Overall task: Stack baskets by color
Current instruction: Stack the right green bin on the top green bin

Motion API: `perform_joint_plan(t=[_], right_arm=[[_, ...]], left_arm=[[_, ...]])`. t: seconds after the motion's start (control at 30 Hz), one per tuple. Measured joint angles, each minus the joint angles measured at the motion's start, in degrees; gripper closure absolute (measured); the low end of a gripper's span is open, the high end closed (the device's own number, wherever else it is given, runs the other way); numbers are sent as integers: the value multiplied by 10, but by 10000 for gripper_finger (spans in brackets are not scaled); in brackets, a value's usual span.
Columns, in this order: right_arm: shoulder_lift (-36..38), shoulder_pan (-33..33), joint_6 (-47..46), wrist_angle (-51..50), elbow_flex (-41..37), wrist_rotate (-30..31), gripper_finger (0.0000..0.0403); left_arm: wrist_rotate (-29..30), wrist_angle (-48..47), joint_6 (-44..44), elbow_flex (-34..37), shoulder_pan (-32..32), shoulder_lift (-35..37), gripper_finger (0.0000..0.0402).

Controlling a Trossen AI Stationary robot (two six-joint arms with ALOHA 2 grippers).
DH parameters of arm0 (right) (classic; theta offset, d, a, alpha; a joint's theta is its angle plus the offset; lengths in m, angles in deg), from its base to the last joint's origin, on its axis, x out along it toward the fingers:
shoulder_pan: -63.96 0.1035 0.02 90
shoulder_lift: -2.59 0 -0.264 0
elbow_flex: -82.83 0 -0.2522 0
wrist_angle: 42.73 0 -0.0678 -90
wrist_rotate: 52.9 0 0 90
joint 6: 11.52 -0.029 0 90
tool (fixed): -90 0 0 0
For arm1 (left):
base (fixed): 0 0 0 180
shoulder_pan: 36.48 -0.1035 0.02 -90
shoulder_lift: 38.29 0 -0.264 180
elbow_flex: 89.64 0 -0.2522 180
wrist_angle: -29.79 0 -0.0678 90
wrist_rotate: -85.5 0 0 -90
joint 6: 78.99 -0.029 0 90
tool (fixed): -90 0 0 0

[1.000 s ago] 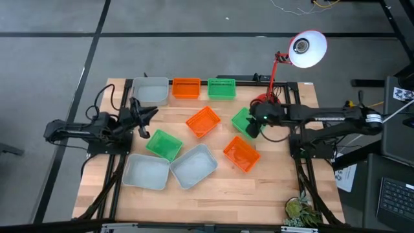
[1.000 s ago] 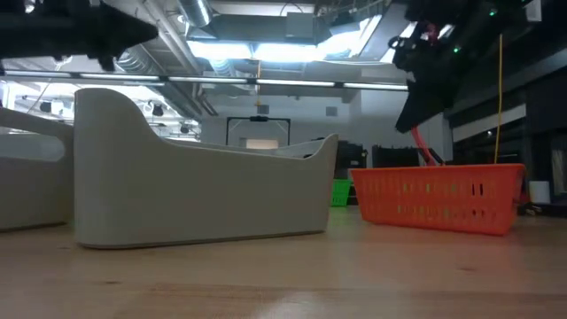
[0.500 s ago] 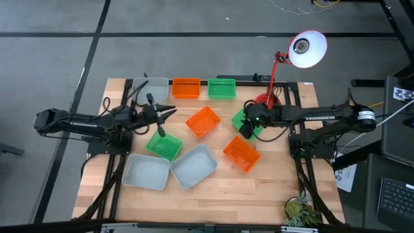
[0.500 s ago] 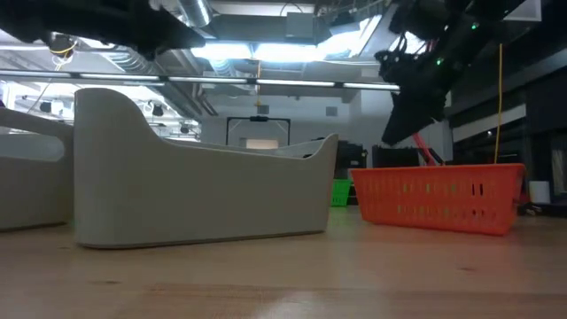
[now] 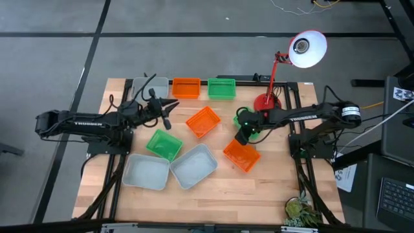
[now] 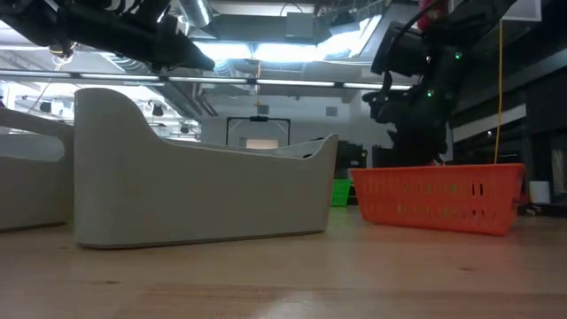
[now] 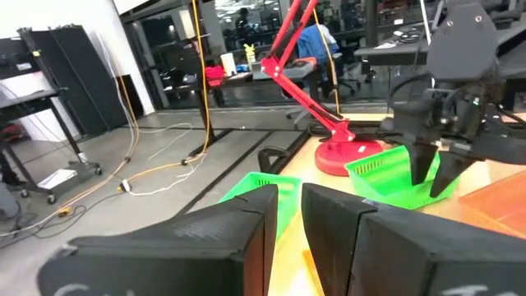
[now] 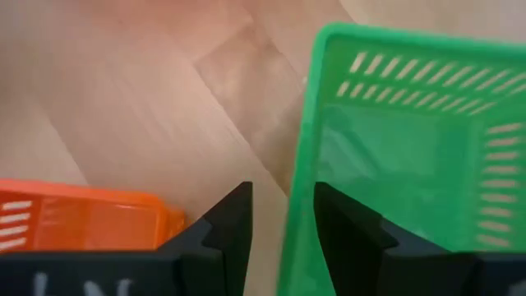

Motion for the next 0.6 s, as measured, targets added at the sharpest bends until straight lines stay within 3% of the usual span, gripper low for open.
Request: perform_joint_plan(t=[0.37,0.6], right_arm=[[-9,0,-2,-1,0,2,284],[-9,0,4,0,0,5,386]], left_arm=[[-1,-1,0,0,-2,0,349],[0,-1,0,0,-2,0,349]])
